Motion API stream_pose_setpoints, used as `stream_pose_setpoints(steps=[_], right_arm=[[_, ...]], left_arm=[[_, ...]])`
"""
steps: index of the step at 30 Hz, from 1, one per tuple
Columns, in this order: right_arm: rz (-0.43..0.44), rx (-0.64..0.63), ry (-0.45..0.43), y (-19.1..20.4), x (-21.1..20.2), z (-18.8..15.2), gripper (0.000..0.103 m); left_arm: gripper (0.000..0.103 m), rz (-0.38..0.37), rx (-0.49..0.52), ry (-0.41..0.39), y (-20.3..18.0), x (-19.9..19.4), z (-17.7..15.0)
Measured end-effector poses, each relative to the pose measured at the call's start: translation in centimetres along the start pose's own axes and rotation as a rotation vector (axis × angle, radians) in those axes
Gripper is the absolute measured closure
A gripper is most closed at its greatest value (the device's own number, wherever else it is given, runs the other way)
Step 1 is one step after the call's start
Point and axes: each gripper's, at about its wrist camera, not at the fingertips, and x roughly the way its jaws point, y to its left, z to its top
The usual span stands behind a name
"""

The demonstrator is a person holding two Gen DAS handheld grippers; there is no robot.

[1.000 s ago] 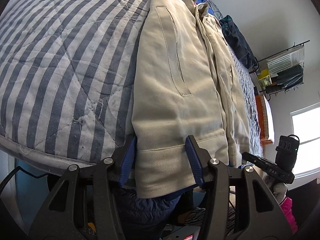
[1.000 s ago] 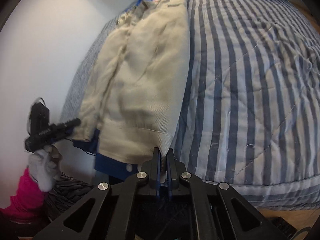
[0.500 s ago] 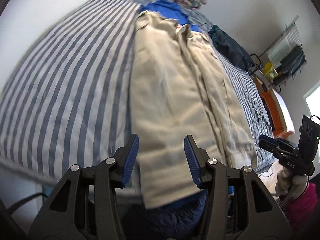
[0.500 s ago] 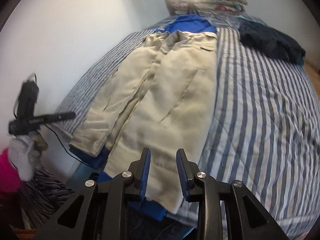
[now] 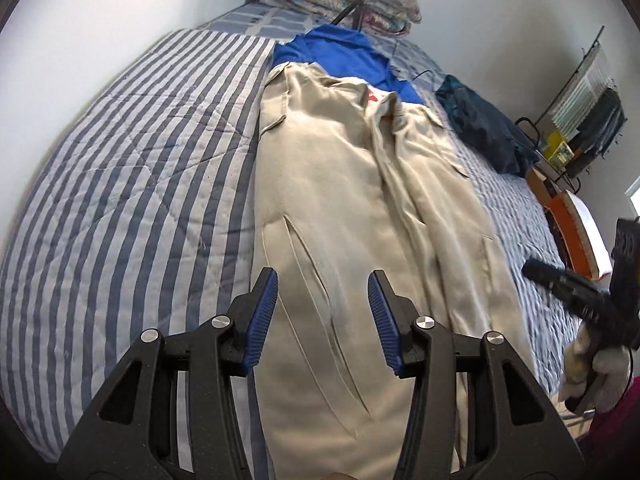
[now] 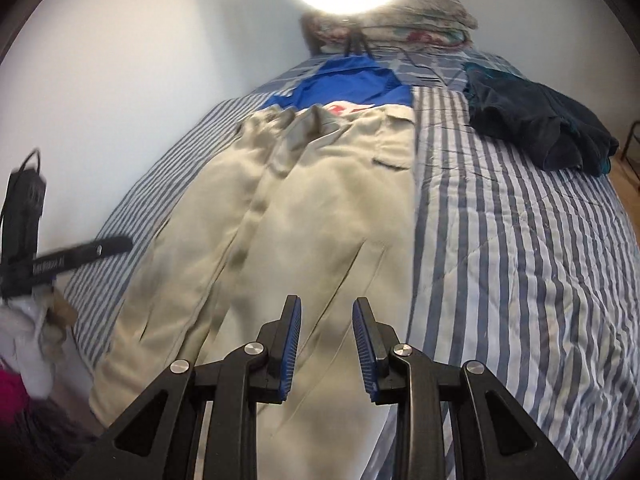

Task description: Fold large clothes

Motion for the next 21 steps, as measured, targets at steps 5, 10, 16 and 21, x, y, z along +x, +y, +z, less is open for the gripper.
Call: stream_pose_setpoints(steps=[5, 10, 16, 21], right_arm=[[0.038, 0.037, -0.023, -1.5, 2.7, 3.4, 0.077], [0.028, 0.018, -0.015, -1.7, 5.8, 5.4, 0.077], [-0.050, 0.035, 0.075, -3.9, 9.6, 4.6, 0.082], [-0.088, 0.021, 0.070, -3.0, 8.8, 4.5, 0.082]], left_arm=[[0.055, 0.014, 0.009, 0.012, 0.3, 2.2, 0.9], [0.055, 0.026, 0.022, 0.028, 0.7, 4.1, 1.4], [0.054, 0.043, 0.012, 0.082, 2.6, 6.9, 0.7], [0.053, 0.065, 0.057, 0.099, 1.9, 6.6, 0.7]])
